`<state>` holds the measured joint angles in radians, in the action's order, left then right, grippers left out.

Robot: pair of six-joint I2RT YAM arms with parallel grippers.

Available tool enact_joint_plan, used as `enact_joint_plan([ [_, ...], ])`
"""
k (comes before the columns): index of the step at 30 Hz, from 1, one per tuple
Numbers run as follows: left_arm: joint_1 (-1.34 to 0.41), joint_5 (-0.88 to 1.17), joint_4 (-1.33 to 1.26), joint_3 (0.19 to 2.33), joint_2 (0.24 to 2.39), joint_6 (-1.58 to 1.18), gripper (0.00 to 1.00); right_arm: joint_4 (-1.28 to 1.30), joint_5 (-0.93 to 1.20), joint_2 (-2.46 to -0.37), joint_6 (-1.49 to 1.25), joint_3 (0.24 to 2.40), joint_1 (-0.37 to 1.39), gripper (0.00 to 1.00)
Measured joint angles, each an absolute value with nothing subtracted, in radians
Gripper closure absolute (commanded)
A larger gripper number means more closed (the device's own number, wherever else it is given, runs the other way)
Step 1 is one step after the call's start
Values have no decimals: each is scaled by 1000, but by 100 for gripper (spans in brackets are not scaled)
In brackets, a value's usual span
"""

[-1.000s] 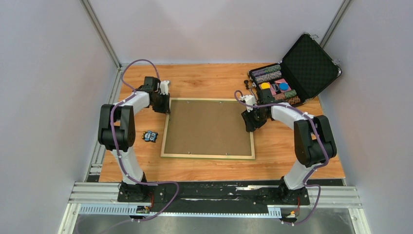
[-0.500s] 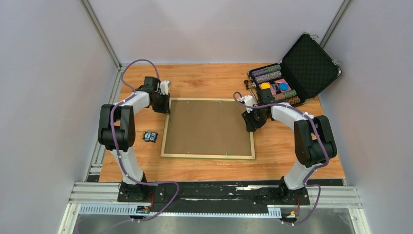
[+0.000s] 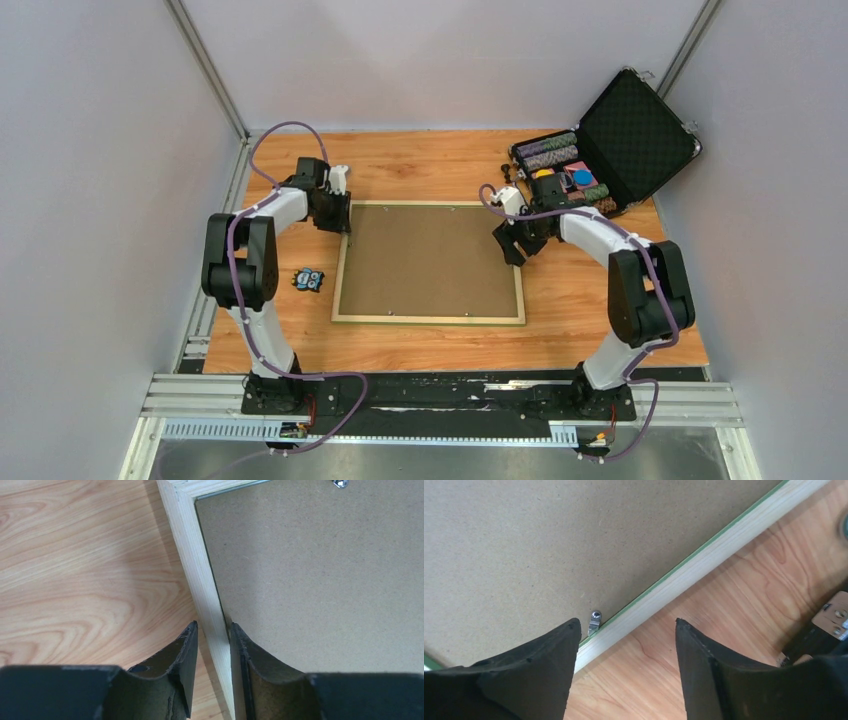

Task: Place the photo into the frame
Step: Install the photo frame at the center of the board, then turn over the photo frame at the center of the board.

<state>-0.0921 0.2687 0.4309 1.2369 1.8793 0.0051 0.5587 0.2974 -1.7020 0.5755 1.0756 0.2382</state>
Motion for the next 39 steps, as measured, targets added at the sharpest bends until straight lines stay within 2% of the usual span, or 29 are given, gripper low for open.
enact_joint_plan([
  [2,-92,263,425,1233,1879,7,53,561,310,-1672,557,1076,237,23],
  [4,-92,259,421,1226,1879,7,45,561,325,-1631,541,1075,237,22],
  [6,-92,255,418,1222,1879,8,28,562,341,-1576,527,1072,239,22],
  [8,-92,250,415,1222,1879,12,19,561,352,-1510,521,1061,256,22],
  [12,-92,230,414,1220,1870,15,8,566,369,-1409,517,1023,341,22],
  [27,-83,176,457,1219,1752,70,5,598,334,-1356,509,870,771,31],
  [39,-81,146,519,1219,1735,112,5,512,210,-1450,488,842,908,37],
])
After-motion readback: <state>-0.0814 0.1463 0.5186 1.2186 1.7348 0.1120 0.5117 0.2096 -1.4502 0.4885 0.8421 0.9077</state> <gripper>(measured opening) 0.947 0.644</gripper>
